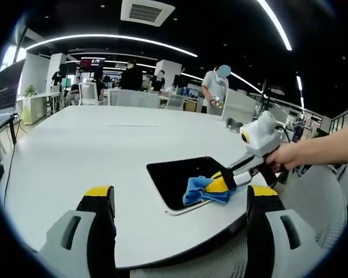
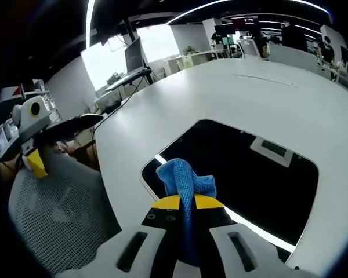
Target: Wipe the mirror surface with the cleaning cloth until all visible marks leave the cleaned area.
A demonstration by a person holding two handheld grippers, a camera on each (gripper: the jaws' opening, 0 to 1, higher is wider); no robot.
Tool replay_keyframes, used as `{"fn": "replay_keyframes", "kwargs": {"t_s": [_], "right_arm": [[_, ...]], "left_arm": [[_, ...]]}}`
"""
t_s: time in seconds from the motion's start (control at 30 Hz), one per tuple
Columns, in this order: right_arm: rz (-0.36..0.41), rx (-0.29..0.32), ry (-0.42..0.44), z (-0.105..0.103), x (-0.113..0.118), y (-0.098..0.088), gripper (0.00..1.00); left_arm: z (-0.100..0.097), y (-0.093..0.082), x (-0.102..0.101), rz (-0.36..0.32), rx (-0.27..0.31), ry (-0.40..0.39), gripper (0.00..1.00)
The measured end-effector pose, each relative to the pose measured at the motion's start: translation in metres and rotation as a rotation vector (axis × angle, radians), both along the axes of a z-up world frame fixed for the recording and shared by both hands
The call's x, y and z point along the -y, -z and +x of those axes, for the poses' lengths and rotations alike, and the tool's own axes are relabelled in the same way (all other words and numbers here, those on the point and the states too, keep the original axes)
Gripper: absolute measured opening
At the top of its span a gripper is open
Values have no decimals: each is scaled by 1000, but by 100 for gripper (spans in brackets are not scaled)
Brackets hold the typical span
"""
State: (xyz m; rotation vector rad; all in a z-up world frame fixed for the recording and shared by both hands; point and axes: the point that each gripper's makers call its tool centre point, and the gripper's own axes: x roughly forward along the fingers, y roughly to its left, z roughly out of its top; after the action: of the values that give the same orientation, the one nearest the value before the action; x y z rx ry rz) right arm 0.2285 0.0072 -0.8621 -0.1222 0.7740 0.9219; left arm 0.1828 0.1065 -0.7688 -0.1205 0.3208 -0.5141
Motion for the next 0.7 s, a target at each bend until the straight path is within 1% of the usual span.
{"fn": "replay_keyframes", "kwargs": {"t_s": [0.03, 0.17, 0.43, 0.57, 0.67, 0.7], "right_arm": [[-6, 13, -17, 0, -4, 0, 1], [-6, 4, -23, 2, -15, 0, 1], [-25, 14, -86, 2, -41, 1, 1], [-46, 19, -115, 2, -47, 0, 1], [-75, 44, -156, 1, -50, 1, 1], [-71, 42, -154, 1, -51, 1, 1]], "left_arm": [[0, 0, 0, 0, 0, 0, 93], [0, 0, 0, -2, -1, 2, 93], [1, 0, 0, -4, 0, 3, 92], [1, 0, 0, -5, 1, 3, 92], [1, 0, 1, -5, 1, 4, 92], [1, 0, 1, -5, 1, 4, 92]]}}
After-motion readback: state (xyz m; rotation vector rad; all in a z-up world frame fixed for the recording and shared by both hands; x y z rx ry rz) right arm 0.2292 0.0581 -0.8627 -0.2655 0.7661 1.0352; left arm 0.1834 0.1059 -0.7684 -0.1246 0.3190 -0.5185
